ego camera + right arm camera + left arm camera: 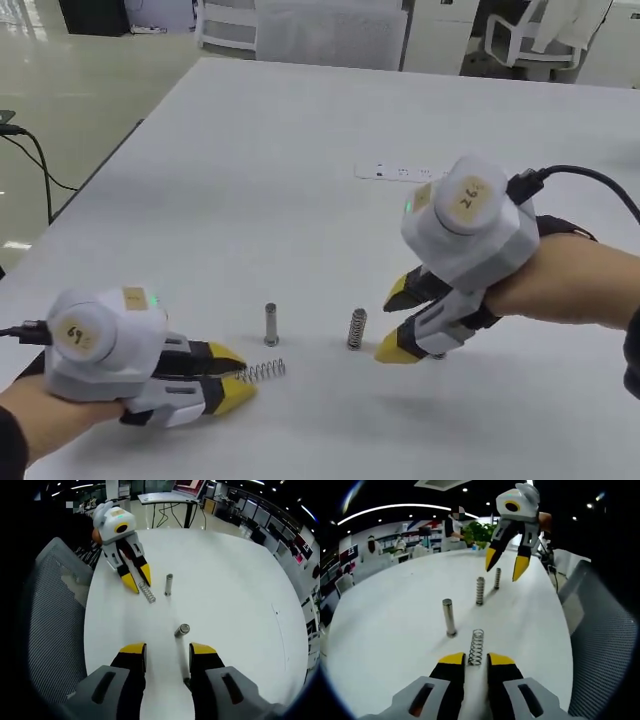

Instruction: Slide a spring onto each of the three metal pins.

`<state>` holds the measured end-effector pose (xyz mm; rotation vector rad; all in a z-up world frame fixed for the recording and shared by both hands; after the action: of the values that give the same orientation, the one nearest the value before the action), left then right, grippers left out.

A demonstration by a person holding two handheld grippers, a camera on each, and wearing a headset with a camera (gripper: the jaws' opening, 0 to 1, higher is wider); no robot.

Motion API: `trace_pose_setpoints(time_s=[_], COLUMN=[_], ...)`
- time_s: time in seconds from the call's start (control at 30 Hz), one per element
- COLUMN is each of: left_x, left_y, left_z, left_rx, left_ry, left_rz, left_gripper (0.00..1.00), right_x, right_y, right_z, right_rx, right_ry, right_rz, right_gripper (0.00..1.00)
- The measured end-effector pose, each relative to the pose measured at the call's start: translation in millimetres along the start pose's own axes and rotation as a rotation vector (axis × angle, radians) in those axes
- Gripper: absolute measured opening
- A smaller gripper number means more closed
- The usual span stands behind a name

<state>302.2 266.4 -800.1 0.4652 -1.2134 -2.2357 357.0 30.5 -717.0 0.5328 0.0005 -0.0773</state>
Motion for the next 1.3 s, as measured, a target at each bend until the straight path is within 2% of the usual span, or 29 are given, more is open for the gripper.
trace_pose_setpoints(time_s=[0.27,0.53,0.77,1.0,1.3], left_x=[0.6,0.2,3.5,13.6,26.8], left_y=[0.2,-0.1,1.7,11.7,31.9], left_z=[-2.5,-2.7,2.3,8.3,13.0], left_rx=[-0.004,-0.001,0.020,0.053,0.113], left_ry=[0.006,0.019,0.013,-0.003,-0.038], left_rz=[-0.024,-0.031,-0.030,-0.046,-0.076], left_gripper=[0.03,0.03,0.03,0.03,0.03], right_x=[0.4,-4.1,-7.5,-13.0,-25.2], right_y=[-2.1,-3.8,-7.4,-11.9,-16.5], right_z=[1.3,4.3,8.9,13.0,18.5], right_rx=[0.009,0.027,0.048,0.083,0.181], right_ry=[-0.005,-0.007,-0.011,-0.002,0.044], right_rz=[-0.010,-0.019,-0.033,-0.060,-0.112], right_gripper=[0.32,0.32,0.32,0.32,0.32])
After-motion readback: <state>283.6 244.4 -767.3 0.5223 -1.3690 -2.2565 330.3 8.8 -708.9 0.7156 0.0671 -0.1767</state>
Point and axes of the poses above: the centre of the closed fingertips' face, and the gripper's own axes: z roughly backward along the fingers, x roughly to its right, y roughly out of its top, the point moved 10 cm from there along z, roughly backward along the fingers, and after that the axes turned 6 degrees about y, right-handed, at the moved point
